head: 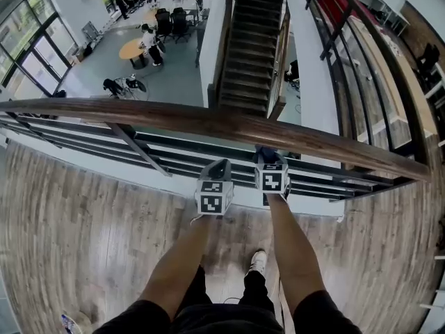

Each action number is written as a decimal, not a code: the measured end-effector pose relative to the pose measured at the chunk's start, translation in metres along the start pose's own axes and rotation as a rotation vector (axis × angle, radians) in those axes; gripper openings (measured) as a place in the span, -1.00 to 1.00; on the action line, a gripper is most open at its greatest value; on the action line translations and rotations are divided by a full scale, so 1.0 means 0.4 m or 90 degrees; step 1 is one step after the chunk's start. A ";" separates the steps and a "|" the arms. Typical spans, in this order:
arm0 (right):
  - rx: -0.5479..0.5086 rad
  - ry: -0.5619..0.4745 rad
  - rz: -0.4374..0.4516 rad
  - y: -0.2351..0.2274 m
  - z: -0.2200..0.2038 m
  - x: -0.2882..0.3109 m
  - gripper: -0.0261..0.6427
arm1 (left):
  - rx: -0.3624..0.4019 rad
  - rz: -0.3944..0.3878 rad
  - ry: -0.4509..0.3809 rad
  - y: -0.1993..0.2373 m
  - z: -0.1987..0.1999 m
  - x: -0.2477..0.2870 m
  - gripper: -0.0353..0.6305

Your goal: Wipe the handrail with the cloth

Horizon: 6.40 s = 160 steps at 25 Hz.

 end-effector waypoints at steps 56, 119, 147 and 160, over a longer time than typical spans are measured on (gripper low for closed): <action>0.078 0.035 -0.223 -1.188 -0.684 -0.380 -0.64 | 0.154 -0.219 0.148 -1.132 -0.271 0.468 -0.89; 0.023 -0.150 0.176 0.908 0.089 0.451 -0.64 | -0.106 0.137 -0.020 0.999 -0.171 -0.188 -0.89; -0.005 -0.079 0.132 1.011 0.101 0.599 -0.65 | -0.048 0.158 -0.021 1.048 -0.174 -0.116 -0.89; 0.028 -0.051 0.094 0.734 -0.036 0.506 -0.64 | -0.012 0.131 0.014 0.811 -0.213 -0.040 -0.89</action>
Point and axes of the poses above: the fingertips, and each gripper's own axes: x forward along the fingers, y to its left, z out of its top, the point moved 9 cm from there along -x, backward along the fingers, and after that the axes turned 12 degrees about -x, right-handed, at the moved point
